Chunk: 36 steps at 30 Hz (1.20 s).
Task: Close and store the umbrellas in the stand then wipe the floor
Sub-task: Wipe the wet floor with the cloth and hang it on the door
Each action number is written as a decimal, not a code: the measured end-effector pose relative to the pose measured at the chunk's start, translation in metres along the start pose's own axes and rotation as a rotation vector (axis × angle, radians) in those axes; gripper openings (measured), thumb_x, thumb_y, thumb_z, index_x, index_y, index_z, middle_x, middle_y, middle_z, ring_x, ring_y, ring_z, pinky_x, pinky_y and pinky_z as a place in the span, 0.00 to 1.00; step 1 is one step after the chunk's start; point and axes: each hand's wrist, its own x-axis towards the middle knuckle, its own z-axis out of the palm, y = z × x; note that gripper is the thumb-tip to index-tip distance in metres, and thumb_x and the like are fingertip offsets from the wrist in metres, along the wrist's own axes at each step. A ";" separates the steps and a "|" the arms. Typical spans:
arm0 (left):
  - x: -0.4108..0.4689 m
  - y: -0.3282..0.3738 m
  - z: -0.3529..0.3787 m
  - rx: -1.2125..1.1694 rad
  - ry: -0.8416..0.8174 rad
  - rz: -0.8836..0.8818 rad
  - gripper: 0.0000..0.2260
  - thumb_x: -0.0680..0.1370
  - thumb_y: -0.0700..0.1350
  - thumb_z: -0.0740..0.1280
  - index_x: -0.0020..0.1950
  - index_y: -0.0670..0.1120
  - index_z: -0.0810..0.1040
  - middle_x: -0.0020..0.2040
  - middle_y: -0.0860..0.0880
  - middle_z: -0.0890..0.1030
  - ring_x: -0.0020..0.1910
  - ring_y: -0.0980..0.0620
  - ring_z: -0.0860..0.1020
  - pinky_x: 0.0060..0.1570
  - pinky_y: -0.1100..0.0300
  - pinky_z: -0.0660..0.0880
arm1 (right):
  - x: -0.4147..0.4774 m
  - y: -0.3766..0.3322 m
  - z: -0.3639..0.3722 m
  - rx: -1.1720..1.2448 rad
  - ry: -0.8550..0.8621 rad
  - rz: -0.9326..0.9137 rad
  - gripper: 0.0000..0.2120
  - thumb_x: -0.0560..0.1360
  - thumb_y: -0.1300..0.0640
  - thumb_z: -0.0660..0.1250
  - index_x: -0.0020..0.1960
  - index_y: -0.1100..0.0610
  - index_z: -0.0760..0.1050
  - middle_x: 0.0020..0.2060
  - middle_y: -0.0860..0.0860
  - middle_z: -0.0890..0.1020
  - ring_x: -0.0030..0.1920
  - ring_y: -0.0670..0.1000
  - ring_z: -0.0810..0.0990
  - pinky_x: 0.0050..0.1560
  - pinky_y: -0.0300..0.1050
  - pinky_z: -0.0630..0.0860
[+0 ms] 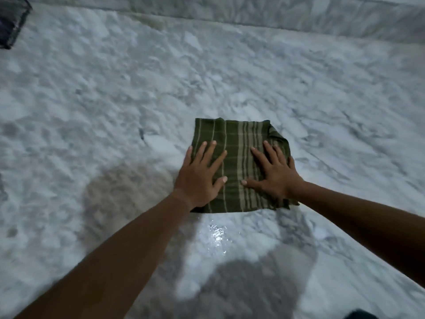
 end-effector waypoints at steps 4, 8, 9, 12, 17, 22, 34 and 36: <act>-0.033 -0.030 -0.002 0.053 0.017 0.129 0.31 0.79 0.66 0.51 0.81 0.57 0.54 0.82 0.45 0.53 0.80 0.44 0.51 0.76 0.37 0.49 | -0.027 -0.032 0.034 -0.032 0.019 -0.033 0.57 0.62 0.16 0.53 0.78 0.39 0.30 0.79 0.51 0.30 0.79 0.58 0.30 0.74 0.71 0.34; -0.066 -0.057 0.000 0.073 0.044 0.041 0.31 0.79 0.68 0.50 0.81 0.59 0.51 0.82 0.47 0.50 0.81 0.45 0.49 0.76 0.36 0.45 | -0.019 -0.064 0.048 -0.116 0.093 -0.229 0.57 0.62 0.16 0.53 0.78 0.38 0.30 0.79 0.51 0.32 0.79 0.59 0.31 0.73 0.73 0.35; -0.073 -0.060 0.001 0.088 0.050 0.008 0.31 0.79 0.68 0.50 0.81 0.59 0.51 0.82 0.47 0.51 0.81 0.45 0.50 0.76 0.36 0.45 | -0.015 -0.071 0.048 -0.130 0.116 -0.276 0.56 0.62 0.16 0.52 0.79 0.38 0.31 0.80 0.51 0.33 0.79 0.59 0.32 0.73 0.73 0.36; -0.097 -0.064 0.003 0.111 0.060 -0.100 0.31 0.80 0.67 0.49 0.81 0.58 0.52 0.82 0.46 0.51 0.80 0.44 0.51 0.75 0.35 0.47 | -0.007 -0.085 0.050 -0.151 0.165 -0.386 0.53 0.62 0.16 0.49 0.79 0.35 0.34 0.81 0.52 0.37 0.80 0.60 0.35 0.73 0.74 0.36; -0.157 -0.040 0.011 0.139 0.013 -0.229 0.33 0.79 0.68 0.47 0.81 0.55 0.51 0.82 0.43 0.50 0.80 0.41 0.50 0.74 0.32 0.49 | -0.029 -0.094 0.072 -0.246 0.243 -0.644 0.46 0.67 0.18 0.47 0.80 0.34 0.45 0.82 0.56 0.45 0.81 0.63 0.43 0.74 0.74 0.42; -0.205 0.026 0.022 0.098 -0.057 -0.270 0.40 0.75 0.74 0.48 0.82 0.55 0.49 0.82 0.43 0.45 0.81 0.43 0.43 0.75 0.34 0.46 | -0.079 -0.066 0.102 -0.286 0.240 -0.852 0.45 0.69 0.19 0.47 0.81 0.38 0.48 0.82 0.55 0.48 0.81 0.62 0.43 0.76 0.70 0.44; -0.093 0.174 0.040 0.003 0.052 -0.273 0.43 0.75 0.74 0.50 0.82 0.49 0.49 0.81 0.38 0.47 0.80 0.39 0.43 0.76 0.37 0.44 | -0.065 0.097 0.053 -0.325 0.225 -0.704 0.45 0.69 0.18 0.49 0.80 0.36 0.47 0.82 0.50 0.45 0.81 0.57 0.42 0.77 0.68 0.45; -0.058 0.193 0.040 0.002 0.068 -0.281 0.41 0.76 0.73 0.48 0.82 0.48 0.50 0.81 0.38 0.49 0.80 0.37 0.46 0.75 0.37 0.46 | -0.053 0.131 0.041 -0.280 0.246 -0.605 0.44 0.69 0.18 0.48 0.80 0.35 0.44 0.82 0.50 0.46 0.81 0.57 0.43 0.77 0.67 0.44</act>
